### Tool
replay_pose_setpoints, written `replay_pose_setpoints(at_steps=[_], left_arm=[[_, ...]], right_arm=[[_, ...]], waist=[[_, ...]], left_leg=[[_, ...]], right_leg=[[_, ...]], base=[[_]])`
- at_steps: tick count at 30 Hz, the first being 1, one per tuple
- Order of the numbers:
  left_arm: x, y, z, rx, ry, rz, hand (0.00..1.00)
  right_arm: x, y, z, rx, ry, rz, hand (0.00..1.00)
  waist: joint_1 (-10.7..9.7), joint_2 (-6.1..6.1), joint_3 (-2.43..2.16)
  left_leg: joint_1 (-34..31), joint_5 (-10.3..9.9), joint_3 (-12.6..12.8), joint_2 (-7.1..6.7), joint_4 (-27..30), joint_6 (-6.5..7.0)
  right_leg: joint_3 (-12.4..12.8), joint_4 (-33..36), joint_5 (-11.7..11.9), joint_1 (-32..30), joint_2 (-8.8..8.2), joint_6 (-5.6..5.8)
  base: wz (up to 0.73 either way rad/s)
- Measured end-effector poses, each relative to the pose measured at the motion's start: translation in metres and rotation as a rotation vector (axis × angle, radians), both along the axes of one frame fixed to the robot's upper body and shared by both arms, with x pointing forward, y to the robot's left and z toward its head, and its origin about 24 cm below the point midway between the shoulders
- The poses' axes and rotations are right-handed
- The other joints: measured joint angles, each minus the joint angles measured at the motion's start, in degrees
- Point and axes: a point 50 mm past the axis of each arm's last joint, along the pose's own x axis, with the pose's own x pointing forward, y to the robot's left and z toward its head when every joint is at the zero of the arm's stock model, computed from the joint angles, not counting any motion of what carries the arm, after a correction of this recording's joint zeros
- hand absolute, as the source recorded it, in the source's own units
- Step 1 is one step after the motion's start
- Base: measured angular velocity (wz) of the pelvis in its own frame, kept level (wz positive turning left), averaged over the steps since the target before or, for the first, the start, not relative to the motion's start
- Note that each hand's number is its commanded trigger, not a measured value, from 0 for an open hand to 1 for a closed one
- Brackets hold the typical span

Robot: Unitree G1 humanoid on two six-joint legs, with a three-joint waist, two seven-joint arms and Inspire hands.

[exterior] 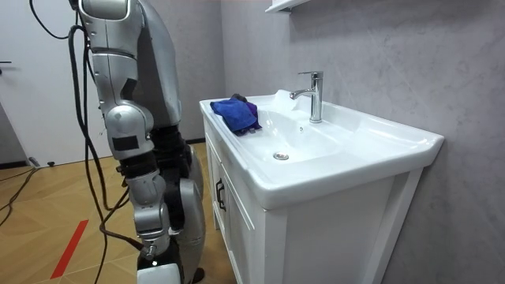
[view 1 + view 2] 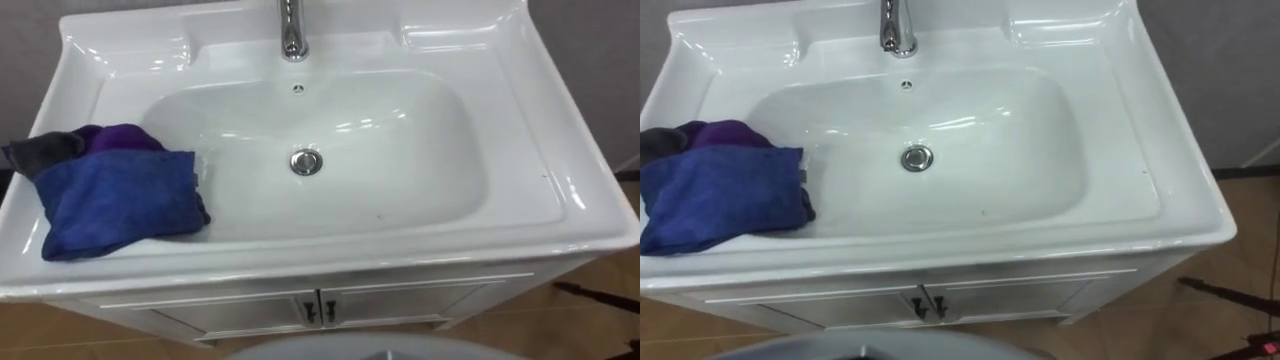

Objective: Wipe basin

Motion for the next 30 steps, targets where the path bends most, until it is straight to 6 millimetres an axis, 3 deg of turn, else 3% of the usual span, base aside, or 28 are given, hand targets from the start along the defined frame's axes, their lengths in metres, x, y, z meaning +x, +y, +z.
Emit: replay_pose_setpoints(at_steps=[11, 21, 30], left_arm=[[0.004, -0.002, -0.001, -0.026, -0.001, -0.005, 0.0], [0.016, -0.004, -0.003, -0.051, -0.004, -0.113, 0.0], [0.014, -0.008, -0.004, -0.088, 0.023, -0.181, 0.0]], right_arm=[[-0.003, 0.0, 0.0, 0.003, 0.03, 0.0, 0.0], [0.01, -0.001, 0.0, -0.004, 0.027, 0.08, 0.0], [0.01, 0.004, -0.001, 0.008, 0.045, 0.12, 0.0]], waist=[[-0.16, -0.49, -0.03], [-0.15, -1.44, -0.04], [-0.14, -1.5, -0.04]], left_leg=[[0.13, -0.13, 0.04, 0.01, 0.26, 0.03], [-0.16, -0.16, 0.66, 0.08, 0.37, 0.08], [-0.07, -0.57, 0.67, 0.17, 1.14, 0.21]], right_leg=[[0.59, 0.3, 0.01, -0.02, 0.09, 0.01], [0.92, 1.04, 0.01, -0.97, 0.01, 0.02], [0.96, 1.38, 0.01, -0.71, -0.01, 0.02]], base=[[0.0], [-0.03], [0.0]])
